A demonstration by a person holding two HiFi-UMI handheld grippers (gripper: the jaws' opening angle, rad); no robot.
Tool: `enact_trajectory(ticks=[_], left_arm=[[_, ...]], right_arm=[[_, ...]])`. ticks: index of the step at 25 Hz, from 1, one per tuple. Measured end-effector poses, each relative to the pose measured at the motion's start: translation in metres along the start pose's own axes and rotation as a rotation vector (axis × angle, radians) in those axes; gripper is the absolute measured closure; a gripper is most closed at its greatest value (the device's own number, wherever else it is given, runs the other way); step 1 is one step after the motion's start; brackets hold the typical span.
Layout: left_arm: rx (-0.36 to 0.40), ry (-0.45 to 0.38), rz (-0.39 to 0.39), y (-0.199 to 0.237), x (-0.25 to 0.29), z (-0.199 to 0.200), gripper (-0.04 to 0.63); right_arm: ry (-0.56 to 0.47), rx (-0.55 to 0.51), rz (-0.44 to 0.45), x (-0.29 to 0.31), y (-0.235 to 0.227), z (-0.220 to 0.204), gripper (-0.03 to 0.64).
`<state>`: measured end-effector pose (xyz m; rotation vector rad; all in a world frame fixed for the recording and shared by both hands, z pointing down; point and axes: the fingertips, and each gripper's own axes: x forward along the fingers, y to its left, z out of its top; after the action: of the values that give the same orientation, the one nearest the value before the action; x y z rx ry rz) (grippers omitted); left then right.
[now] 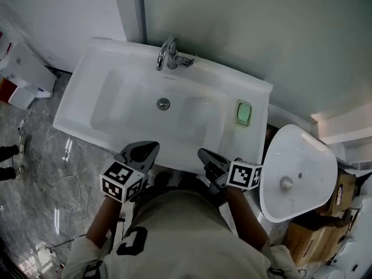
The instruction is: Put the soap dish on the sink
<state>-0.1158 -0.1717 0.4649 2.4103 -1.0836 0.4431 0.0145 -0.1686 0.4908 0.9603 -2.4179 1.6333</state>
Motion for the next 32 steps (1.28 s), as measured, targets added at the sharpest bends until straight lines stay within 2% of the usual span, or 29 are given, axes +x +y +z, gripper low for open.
enact_trajectory(ticks=[4,6,11,16,25,32], left_arm=[[-0.058,0.008,0.039,0.020,-0.022,-0.010,0.577],[-0.071,0.009,0.037,0.024,-0.027,-0.013,0.577],[-0.045,-0.024,0.010,0.026,-0.041,-0.013,0.576],[-0.023,0.017,-0.025,0.022,-0.047,-0.034,0.576],[-0.065,0.038,-0.063,0.033,-0.064,-0.057,0.576],[-0.062,0.061,-0.114,0.029,-0.066,-0.072,0.575]], right_arm=[[0.032,-0.014,0.182,0.013,0.054,-0.018,0.607],[0.048,-0.016,0.222,0.014,0.066,-0.023,0.607],[0.072,-0.039,0.184,0.013,0.068,-0.042,0.607],[0.085,-0.017,0.138,0.018,0.073,-0.060,0.607],[0.098,0.024,0.120,0.024,0.085,-0.089,0.607],[0.121,-0.021,0.084,0.023,0.088,-0.106,0.607]])
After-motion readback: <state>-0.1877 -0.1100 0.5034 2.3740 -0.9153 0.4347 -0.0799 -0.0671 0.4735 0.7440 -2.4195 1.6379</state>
